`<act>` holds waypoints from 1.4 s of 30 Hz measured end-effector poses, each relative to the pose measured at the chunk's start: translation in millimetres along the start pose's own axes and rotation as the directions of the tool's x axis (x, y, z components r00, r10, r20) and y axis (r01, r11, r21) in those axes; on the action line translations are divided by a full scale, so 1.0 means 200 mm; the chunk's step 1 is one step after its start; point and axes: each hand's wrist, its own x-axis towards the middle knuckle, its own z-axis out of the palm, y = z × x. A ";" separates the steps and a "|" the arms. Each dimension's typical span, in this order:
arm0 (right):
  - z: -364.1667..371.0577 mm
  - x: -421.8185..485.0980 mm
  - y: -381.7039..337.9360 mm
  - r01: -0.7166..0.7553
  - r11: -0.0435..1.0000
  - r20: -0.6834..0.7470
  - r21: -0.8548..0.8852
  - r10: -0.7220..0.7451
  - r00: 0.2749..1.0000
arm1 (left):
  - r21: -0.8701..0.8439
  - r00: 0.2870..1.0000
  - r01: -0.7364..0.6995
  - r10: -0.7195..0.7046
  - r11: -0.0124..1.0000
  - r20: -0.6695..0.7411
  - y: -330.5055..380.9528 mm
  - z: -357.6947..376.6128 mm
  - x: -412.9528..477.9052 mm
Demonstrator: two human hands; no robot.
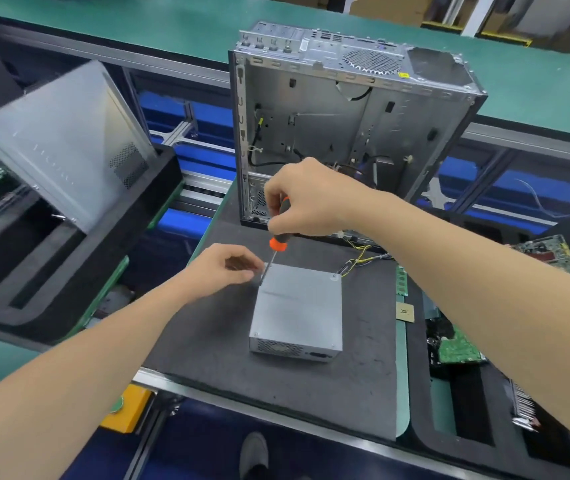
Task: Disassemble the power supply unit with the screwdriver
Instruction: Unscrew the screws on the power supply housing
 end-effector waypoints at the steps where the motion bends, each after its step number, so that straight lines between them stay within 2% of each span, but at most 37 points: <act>1: 0.01 -0.01 -0.02 0.022 1.000 0.014 -0.002 -0.022 1.000 | -0.064 0.999 -0.006 0.010 0.998 0.049 0.04 0.01 -0.03; 3: 0.03 -0.02 -0.06 0.064 0.998 0.037 -0.002 -0.064 0.997 | -0.131 0.993 -0.004 0.020 0.991 0.120 0.09 0.03 -0.09; 7: 0.08 -0.06 -0.09 0.114 0.993 0.055 0.005 -0.114 0.992 | -0.081 0.977 0.027 -0.009 0.996 0.213 0.13 0.07 -0.21; 13: 0.12 -0.10 -0.13 0.105 0.994 0.075 0.021 -0.107 0.991 | 0.058 0.997 0.045 -0.049 0.997 0.067 0.11 0.14 -0.29; 27: 0.14 -0.11 -0.13 -0.004 0.999 0.110 0.051 -0.002 0.994 | 0.096 0.974 -0.011 -0.012 0.995 0.227 0.08 0.12 -0.23; 37: 0.14 -0.12 -0.17 -0.006 0.999 0.102 0.038 0.003 0.995 | 0.130 0.978 -0.040 0.012 0.991 0.208 0.11 0.11 -0.26; 42: 0.13 -0.14 -0.21 0.046 0.999 0.127 0.024 -0.049 0.991 | 0.126 0.977 -0.064 0.036 0.990 0.209 0.11 0.11 -0.28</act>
